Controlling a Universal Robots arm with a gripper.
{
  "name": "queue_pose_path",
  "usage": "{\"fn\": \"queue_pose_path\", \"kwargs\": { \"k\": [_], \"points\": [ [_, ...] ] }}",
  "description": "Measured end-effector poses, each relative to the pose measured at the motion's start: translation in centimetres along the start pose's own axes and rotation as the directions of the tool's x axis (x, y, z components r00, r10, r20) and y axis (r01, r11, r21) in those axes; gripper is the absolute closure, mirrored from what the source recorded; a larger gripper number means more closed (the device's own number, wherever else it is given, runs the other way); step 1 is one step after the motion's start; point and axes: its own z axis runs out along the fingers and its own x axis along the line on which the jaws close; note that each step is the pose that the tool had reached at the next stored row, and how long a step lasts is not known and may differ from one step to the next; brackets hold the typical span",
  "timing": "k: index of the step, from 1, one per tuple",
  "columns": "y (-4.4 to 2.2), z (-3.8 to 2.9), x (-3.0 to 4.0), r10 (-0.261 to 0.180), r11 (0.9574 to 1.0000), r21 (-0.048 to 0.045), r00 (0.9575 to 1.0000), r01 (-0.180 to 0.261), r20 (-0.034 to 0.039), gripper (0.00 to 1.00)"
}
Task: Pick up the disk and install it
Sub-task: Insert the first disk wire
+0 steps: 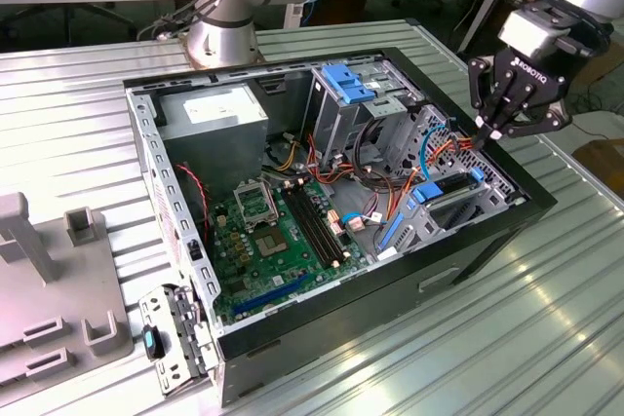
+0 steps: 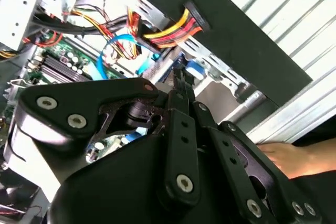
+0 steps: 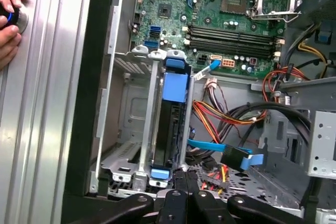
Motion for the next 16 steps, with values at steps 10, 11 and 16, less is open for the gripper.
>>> {"fn": "queue_pose_path", "kwargs": {
  "k": [10,11,16],
  "points": [
    [-0.09,0.16,-0.05,-0.198,0.9803,0.0025,0.9803,0.198,-0.0066,0.89],
    [-0.12,0.16,-0.04,-0.209,0.9779,0.0025,0.9779,0.209,-0.0071,0.89],
    [-1.35,0.12,-0.69,-0.21,0.9777,-0.0001,0.9776,0.21,-0.0078,0.89]
  ]
}}
